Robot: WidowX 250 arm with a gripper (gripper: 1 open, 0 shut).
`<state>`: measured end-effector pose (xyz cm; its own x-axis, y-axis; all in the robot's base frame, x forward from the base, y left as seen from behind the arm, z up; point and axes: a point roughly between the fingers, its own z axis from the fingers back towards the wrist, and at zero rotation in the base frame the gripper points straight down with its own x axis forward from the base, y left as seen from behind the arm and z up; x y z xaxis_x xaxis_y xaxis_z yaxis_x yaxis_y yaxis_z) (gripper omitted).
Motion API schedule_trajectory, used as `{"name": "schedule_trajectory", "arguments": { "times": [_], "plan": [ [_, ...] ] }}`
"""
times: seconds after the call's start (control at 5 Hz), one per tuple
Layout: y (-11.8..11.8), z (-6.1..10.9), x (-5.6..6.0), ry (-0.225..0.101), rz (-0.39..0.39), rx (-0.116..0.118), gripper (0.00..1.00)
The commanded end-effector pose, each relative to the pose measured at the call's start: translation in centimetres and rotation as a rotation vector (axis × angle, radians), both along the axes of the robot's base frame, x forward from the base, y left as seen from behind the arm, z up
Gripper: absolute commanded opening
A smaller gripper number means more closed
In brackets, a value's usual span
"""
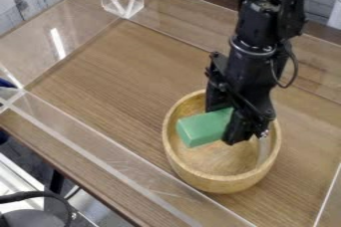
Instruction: Remove the green block from inside the brown bowl and put it on the table
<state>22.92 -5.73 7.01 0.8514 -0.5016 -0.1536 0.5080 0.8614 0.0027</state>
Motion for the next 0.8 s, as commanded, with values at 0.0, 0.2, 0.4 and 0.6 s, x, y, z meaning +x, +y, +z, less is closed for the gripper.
{"name": "schedule_trajectory", "arguments": {
  "times": [0.0, 0.2, 0.4, 0.6],
  "plan": [
    [-0.29, 1.43, 1.11, -0.058, -0.003, -0.006, 0.0],
    [-0.21, 1.26, 1.18, -0.068, 0.001, -0.019, 0.0],
    [-0.15, 1.02, 1.26, -0.076, 0.004, -0.031, 0.0],
    [0.09, 0.98, 1.09, -0.069, -0.008, -0.041, 0.0]
  ]
}}
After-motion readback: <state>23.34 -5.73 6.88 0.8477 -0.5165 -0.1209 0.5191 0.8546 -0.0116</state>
